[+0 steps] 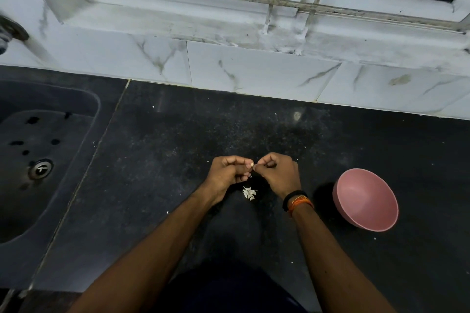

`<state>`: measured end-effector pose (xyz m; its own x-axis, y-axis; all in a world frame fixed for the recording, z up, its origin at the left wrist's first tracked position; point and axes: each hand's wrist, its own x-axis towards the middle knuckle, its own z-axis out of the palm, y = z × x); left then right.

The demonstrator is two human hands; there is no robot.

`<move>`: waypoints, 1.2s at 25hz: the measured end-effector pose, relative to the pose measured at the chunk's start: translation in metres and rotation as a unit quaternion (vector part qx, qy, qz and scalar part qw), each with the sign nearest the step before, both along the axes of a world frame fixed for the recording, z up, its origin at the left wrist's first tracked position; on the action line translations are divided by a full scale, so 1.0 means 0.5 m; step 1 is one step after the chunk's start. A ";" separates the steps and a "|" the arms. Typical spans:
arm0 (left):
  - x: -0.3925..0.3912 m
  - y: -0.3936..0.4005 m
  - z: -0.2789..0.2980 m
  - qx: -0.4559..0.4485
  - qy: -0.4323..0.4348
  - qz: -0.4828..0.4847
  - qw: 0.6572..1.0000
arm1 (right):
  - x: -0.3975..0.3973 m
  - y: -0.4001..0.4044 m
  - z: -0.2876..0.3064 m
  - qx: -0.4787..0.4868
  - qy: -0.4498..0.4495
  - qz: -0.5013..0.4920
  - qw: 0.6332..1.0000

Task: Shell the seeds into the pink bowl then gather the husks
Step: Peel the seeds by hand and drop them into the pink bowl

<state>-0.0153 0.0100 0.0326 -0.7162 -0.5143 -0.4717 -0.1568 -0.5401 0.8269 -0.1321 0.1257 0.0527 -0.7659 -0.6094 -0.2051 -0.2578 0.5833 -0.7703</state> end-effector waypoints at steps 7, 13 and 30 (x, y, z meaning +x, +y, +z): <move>0.000 -0.013 -0.002 -0.012 -0.029 -0.019 0.999 | 0.004 0.001 0.005 -0.065 -0.017 0.062 0.996; 0.002 -0.012 -0.002 -0.026 -0.001 -0.031 0.999 | 0.004 -0.001 -0.005 -0.050 -0.003 0.069 0.996; -0.010 -0.029 -0.002 -0.095 -0.022 -0.046 0.994 | 0.008 0.005 -0.012 -0.057 0.028 0.088 0.994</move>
<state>-0.0205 -0.0048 0.0314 -0.7457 -0.5303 -0.4034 -0.2362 -0.3557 0.9043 -0.1279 0.1284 0.0467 -0.6543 -0.7513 -0.0860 -0.3925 0.4346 -0.8106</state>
